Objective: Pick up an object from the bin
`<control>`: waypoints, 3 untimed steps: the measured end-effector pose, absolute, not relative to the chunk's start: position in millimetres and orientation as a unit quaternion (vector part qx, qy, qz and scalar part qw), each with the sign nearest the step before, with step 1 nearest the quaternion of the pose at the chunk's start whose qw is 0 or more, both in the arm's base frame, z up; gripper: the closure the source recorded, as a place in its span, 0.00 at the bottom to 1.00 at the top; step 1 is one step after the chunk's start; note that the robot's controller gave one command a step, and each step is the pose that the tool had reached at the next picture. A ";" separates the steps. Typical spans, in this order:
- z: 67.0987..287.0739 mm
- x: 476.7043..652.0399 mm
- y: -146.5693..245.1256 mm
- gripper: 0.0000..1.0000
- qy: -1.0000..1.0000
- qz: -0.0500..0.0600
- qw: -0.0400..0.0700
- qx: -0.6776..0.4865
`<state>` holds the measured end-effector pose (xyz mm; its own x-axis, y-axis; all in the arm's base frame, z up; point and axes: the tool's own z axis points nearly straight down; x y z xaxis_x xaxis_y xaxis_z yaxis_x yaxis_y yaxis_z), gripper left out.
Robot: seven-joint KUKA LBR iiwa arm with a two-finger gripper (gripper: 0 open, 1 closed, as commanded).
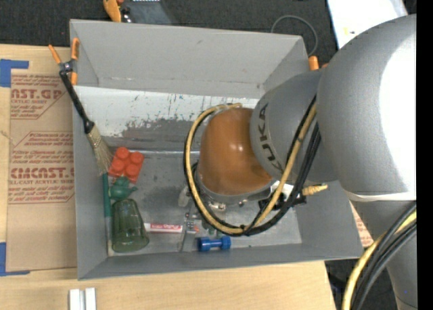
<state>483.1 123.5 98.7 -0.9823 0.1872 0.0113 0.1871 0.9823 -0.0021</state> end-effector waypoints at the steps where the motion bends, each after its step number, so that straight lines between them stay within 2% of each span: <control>1: 67.9 486.6 128.1 0.00 -1.000 -0.004 -0.007 -0.029; 2: 69.8 481.2 160.5 1.00 -0.996 -0.002 0.000 -0.092; 3: 69.8 481.2 160.5 1.00 -0.996 -0.002 0.000 -0.092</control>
Offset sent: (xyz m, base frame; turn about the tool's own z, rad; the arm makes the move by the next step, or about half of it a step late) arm -0.0018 0.0358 -0.0287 -0.0028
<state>481.2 160.5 69.8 -0.9831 0.1831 0.0000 0.1831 0.9831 0.0040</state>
